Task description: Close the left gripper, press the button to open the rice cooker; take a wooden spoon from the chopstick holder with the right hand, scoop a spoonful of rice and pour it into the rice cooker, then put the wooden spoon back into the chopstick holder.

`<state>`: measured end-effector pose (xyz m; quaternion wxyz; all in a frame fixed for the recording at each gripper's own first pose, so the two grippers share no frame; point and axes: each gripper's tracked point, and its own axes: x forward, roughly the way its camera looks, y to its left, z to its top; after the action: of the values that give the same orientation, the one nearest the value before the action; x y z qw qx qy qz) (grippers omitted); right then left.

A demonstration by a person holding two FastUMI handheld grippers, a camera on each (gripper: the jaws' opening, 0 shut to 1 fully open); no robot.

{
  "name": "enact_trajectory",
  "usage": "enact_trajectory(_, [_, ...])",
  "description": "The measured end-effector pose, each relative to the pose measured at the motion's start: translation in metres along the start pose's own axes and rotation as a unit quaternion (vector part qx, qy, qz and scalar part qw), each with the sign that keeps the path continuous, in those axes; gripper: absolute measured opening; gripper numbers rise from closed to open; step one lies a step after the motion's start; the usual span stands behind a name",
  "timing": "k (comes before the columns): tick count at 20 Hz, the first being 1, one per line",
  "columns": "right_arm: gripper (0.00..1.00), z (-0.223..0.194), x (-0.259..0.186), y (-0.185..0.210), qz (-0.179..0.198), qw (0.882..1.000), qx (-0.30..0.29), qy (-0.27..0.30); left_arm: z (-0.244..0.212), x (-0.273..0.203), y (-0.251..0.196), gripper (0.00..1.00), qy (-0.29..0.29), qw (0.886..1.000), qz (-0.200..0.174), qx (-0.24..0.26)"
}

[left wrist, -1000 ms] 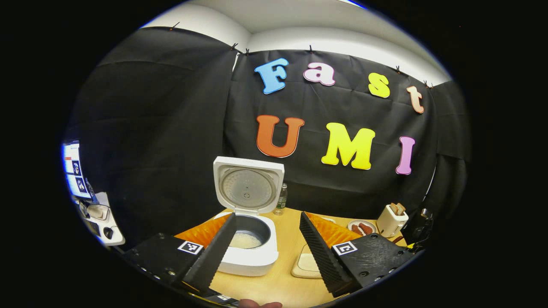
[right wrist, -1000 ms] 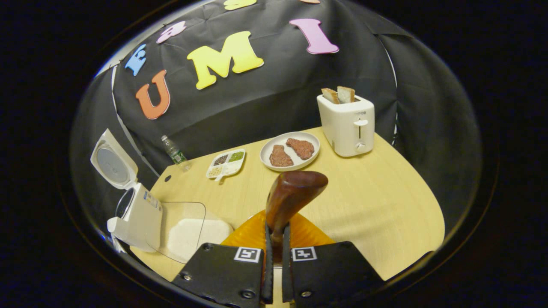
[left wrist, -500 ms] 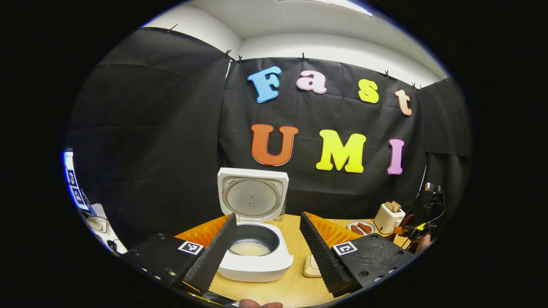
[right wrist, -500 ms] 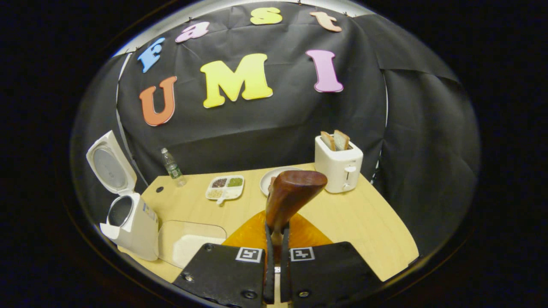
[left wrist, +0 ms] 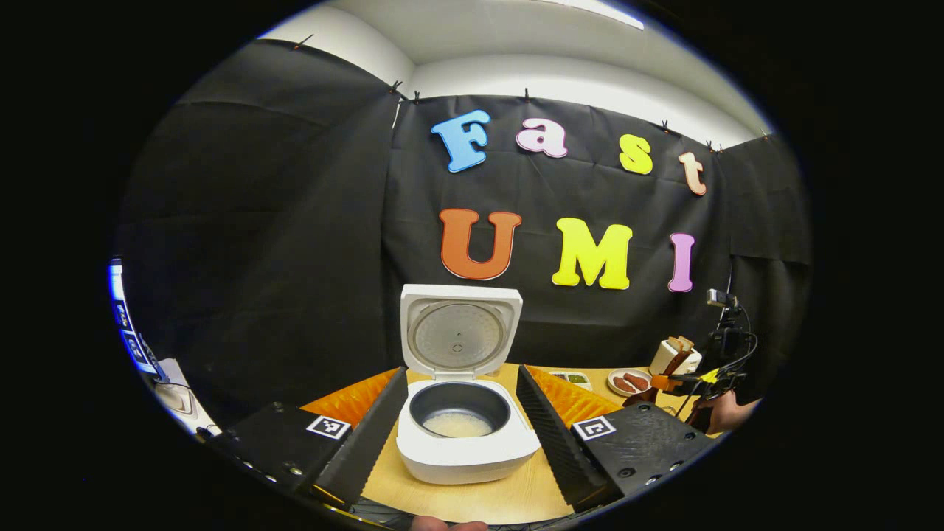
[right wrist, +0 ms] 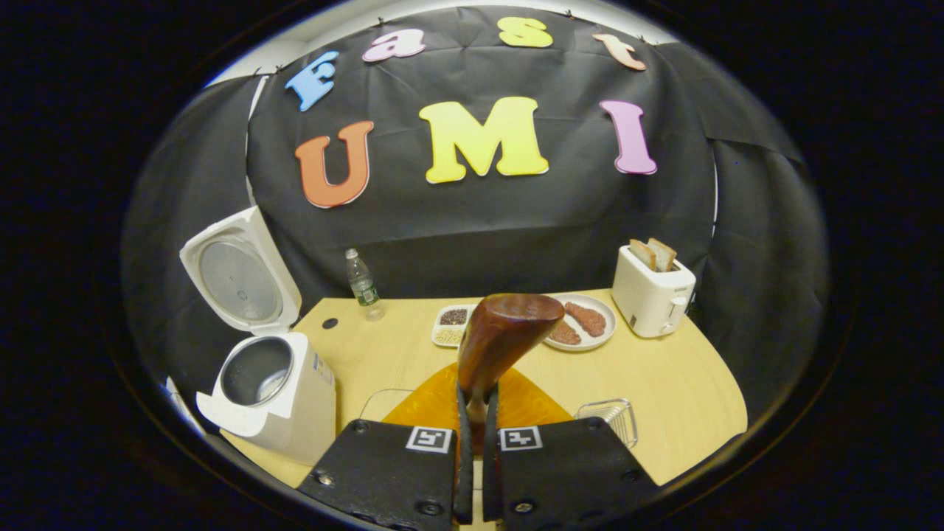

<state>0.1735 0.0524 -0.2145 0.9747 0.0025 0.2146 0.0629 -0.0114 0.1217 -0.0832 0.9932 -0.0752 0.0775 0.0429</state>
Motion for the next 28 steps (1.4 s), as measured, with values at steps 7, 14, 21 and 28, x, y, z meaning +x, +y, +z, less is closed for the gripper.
enact_trajectory(7, [0.10, -0.049, 0.037, 0.006, -0.060, 0.995, -0.084, 0.005, -0.016, -0.006, 0.029, 0.94, 0.034, 0.999, 0.010, -0.015])
enact_trajectory(14, [0.10, -0.079, 0.058, 0.007, -0.110, 0.982, -0.157, -0.005, -0.022, -0.008, 0.040, 0.94, 0.058, 0.998, 0.019, -0.021])
enact_trajectory(21, [0.10, -0.096, 0.066, 0.052, -0.046, 0.993, -0.111, 0.005, -0.025, -0.011, 0.040, 0.94, 0.066, 0.997, 0.025, -0.023])
enact_trajectory(28, [0.10, -0.103, 0.065, 0.074, 0.025, 0.998, 0.023, 0.048, -0.022, -0.020, 0.046, 0.94, 0.067, 0.997, 0.039, -0.026])
